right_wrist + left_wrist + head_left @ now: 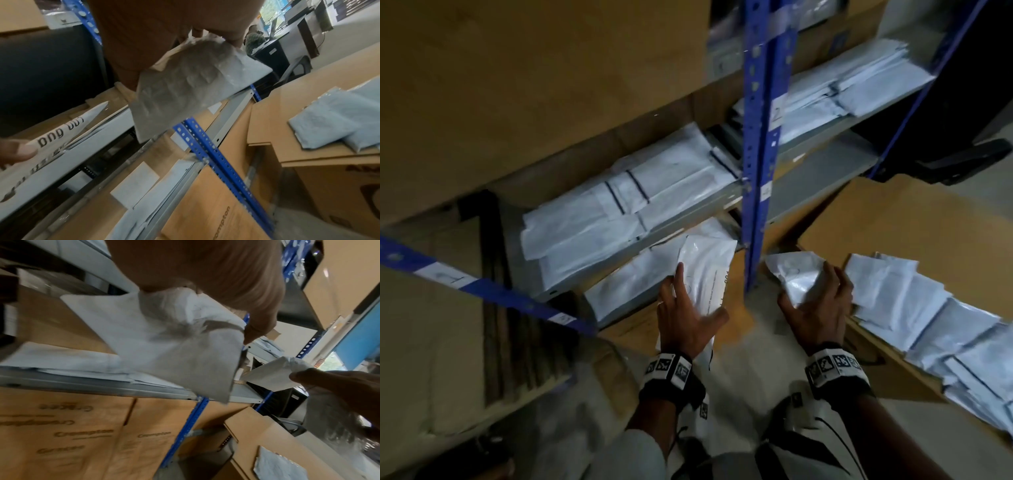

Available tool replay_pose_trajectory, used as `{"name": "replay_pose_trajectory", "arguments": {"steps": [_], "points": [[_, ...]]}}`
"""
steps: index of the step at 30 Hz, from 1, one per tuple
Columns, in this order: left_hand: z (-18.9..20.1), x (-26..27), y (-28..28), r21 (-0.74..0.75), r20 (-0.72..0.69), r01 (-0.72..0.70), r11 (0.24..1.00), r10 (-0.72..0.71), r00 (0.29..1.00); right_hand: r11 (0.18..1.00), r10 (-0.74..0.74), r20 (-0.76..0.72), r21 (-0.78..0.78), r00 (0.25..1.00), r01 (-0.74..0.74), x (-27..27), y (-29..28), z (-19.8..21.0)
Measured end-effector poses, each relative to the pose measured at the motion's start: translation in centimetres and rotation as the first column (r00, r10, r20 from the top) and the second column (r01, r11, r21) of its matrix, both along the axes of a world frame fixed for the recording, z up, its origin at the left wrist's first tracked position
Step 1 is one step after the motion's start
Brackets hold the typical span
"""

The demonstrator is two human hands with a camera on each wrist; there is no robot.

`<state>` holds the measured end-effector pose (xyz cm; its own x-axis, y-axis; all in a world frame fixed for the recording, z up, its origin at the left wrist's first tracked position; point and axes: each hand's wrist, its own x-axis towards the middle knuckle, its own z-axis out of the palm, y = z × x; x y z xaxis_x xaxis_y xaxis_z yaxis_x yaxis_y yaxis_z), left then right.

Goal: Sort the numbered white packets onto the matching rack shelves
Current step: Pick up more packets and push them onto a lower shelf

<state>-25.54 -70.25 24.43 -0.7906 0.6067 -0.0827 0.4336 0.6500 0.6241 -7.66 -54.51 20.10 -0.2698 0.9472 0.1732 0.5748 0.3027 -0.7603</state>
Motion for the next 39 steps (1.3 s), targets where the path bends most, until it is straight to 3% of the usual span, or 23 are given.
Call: {"name": "replay_pose_trajectory", "arguments": {"steps": [8, 16, 23, 26, 29, 31, 36, 39], "points": [[-1.2, -7.9, -11.3, -0.169, 0.032, 0.037, 0.985, -0.032, 0.999, 0.994, -0.062, -0.007, -0.091, 0.998, 0.061, -7.3, -9.5, -1.6], [-2.8, -12.7, -15.5, -0.208, 0.086, 0.084, 0.974, -0.067, 0.994, 0.982, -0.009, 0.064, -0.186, 0.998, 0.021, -10.5, -14.6, -3.1], [-4.5, -17.3, -13.5, -0.271, 0.121, 0.216, 0.938, -0.190, 0.974, 0.972, 0.034, 0.102, -0.235, 0.994, -0.009, -15.3, -12.1, -4.9], [-5.5, -18.9, -11.9, -0.304, 0.068, 0.238, 0.922, -0.228, 0.971, 0.967, 0.019, 0.032, -0.256, 0.999, -0.010, -18.4, -10.3, -6.3], [-7.4, -20.5, -9.8, -0.335, -0.044, 0.128, 0.934, -0.151, 0.987, 0.971, -0.017, 0.007, -0.238, 1.000, 0.018, -21.0, -8.0, -8.3], [-9.0, -21.4, -8.5, -0.330, -0.029, 0.055, 0.942, -0.068, 0.997, 0.973, -0.059, -0.006, -0.222, 0.998, 0.056, -22.6, -6.6, -9.2], [-12.8, -23.6, -5.7, -0.311, -0.018, -0.004, 0.950, -0.002, 1.000, 0.977, -0.169, -0.157, -0.154, 0.973, 0.145, -26.6, -2.1, -10.8], [-15.5, -25.8, -5.2, -0.308, -0.088, -0.030, 0.951, 0.003, 0.996, 0.954, -0.300, -0.262, -0.073, 0.917, 0.291, -29.2, -0.3, -12.2]]}}
